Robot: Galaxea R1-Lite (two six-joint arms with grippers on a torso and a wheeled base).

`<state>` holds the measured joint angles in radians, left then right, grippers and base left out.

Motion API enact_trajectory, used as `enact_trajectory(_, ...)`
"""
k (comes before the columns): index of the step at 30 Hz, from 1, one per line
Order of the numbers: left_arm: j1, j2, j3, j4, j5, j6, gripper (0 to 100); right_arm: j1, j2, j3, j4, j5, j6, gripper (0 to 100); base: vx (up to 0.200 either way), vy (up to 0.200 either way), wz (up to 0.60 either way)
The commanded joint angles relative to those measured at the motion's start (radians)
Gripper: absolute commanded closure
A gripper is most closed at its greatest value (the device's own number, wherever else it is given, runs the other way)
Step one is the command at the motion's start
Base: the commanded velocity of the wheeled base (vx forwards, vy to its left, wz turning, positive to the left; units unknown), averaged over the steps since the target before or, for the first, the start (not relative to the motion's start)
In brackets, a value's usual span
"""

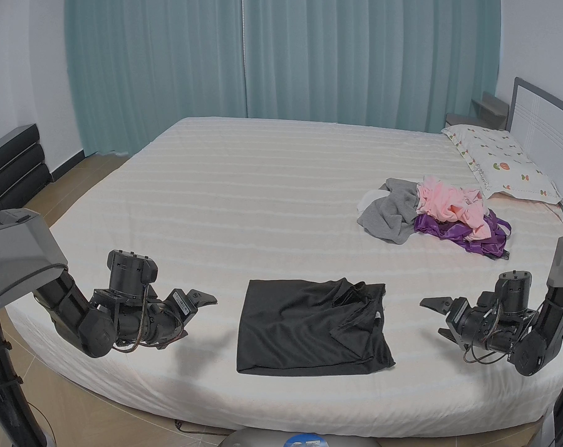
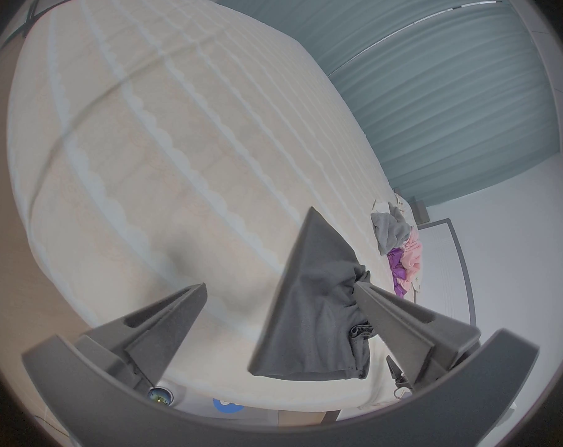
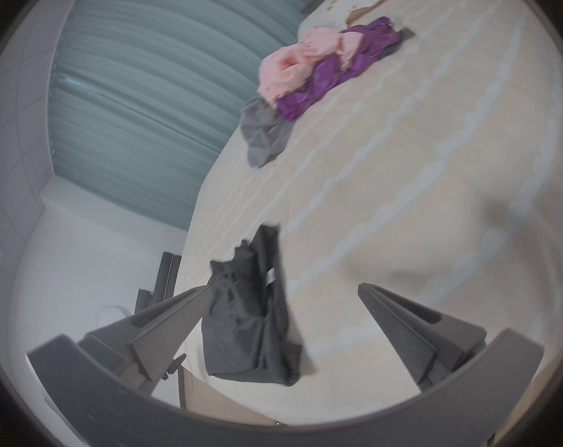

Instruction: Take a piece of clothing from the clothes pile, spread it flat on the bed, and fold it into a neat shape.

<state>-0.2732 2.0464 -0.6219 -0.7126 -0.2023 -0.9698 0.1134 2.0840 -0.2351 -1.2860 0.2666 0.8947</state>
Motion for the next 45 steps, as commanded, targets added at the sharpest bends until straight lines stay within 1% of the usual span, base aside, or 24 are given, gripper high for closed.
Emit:
enact_trajectory(1,-0.001,0.024,-0.002,-0.005,-0.015,0.0,0,0.12,-0.047,-0.006,0.008,-0.073,-0.007,0,0.0,0.0,0.0)
enact_trajectory(4,-0.001,0.044,-0.01,-0.008,-0.029,0.0,0,0.166,-0.041,-0.047,0.034,-0.109,-0.019,0,0.0,0.0,0.0)
enact_trajectory(6,-0.001,0.063,-0.018,-0.008,-0.045,0.0,0,0.2,-0.038,-0.075,0.102,-0.136,-0.04,0,0.0,0.0,0.0)
enact_trajectory(8,-0.001,0.069,-0.021,-0.008,-0.054,0.0,0,0.212,-0.038,-0.095,0.139,-0.153,-0.059,0,0.0,0.0,0.0)
enact_trajectory(11,0.0,0.077,-0.032,-0.008,-0.062,0.0,0,0.255,-0.039,-0.161,0.238,-0.228,-0.128,0,0.0,0.0,0.0)
enact_trajectory(13,0.0,0.078,-0.032,-0.008,-0.062,0.0,0,0.275,-0.038,-0.185,0.272,-0.253,-0.149,0,0.0,0.0,0.0)
enact_trajectory(14,0.0,0.078,-0.032,-0.008,-0.062,0.0,0,0.276,-0.038,-0.188,0.275,-0.254,-0.151,0,0.0,0.0,0.0)
enact_trajectory(16,0.002,0.08,-0.033,-0.008,-0.062,0.0,0,0.301,-0.033,-0.231,0.355,-0.276,-0.169,0,0.0,0.0,0.0)
enact_trajectory(17,0.002,0.08,-0.033,-0.008,-0.062,0.0,0,0.301,-0.033,-0.233,0.359,-0.276,-0.169,0,0.0,0.0,0.0)
enact_trajectory(18,0.002,0.083,-0.038,-0.008,-0.062,0.0,0,0.31,-0.029,-0.253,0.398,-0.291,-0.181,0,0.0,0.0,0.0)
enact_trajectory(22,0.0,0.089,-0.047,-0.008,-0.062,0.002,0,0.336,-0.029,-0.3,0.468,-0.337,-0.23,0,0.0,0.0,0.0)
enact_trajectory(25,0.0,0.089,-0.047,-0.008,-0.062,0.002,0,0.354,-0.022,-0.349,0.553,-0.362,-0.257,0,0.0,0.0,0.0)
enact_trajectory(28,0.0,0.09,-0.047,-0.008,-0.062,0.002,0,0.368,-0.01,-0.406,0.629,-0.382,-0.263,0,0.0,0.0,0.0)
enact_trajectory(30,0.0,0.09,-0.047,-0.008,-0.062,0.002,0,0.374,-0.01,-0.426,0.655,-0.392,-0.267,0,0.0,0.0,0.0)
enact_trajectory(32,0.0,0.09,-0.047,-0.008,-0.06,0.002,0,0.379,-0.007,-0.464,0.723,-0.405,-0.295,0,0.0,0.0,0.0)
enact_trajectory(38,0.002,0.09,-0.047,-0.007,-0.06,0.002,0,0.385,0.004,-0.506,0.789,-0.415,-0.318,0,0.0,0.0,0.0)
enact_trajectory(39,0.003,0.09,-0.047,-0.007,-0.06,0.002,0,0.388,0.008,-0.515,0.824,-0.437,-0.344,0,0.0,0.0,0.0)
enact_trajectory(40,0.003,0.09,-0.047,-0.007,-0.062,0.002,0,0.388,0.008,-0.515,0.827,-0.438,-0.347,0,0.0,0.0,0.0)
enact_trajectory(41,0.003,0.09,-0.045,-0.007,-0.062,0.002,0,0.385,0.019,-0.518,0.852,-0.458,-0.382,0,0.0,0.0,0.0)
enact_trajectory(45,0.005,0.089,-0.045,-0.007,-0.06,0.002,0,0.381,0.03,-0.523,0.881,-0.503,-0.427,0,0.0,0.0,0.0)
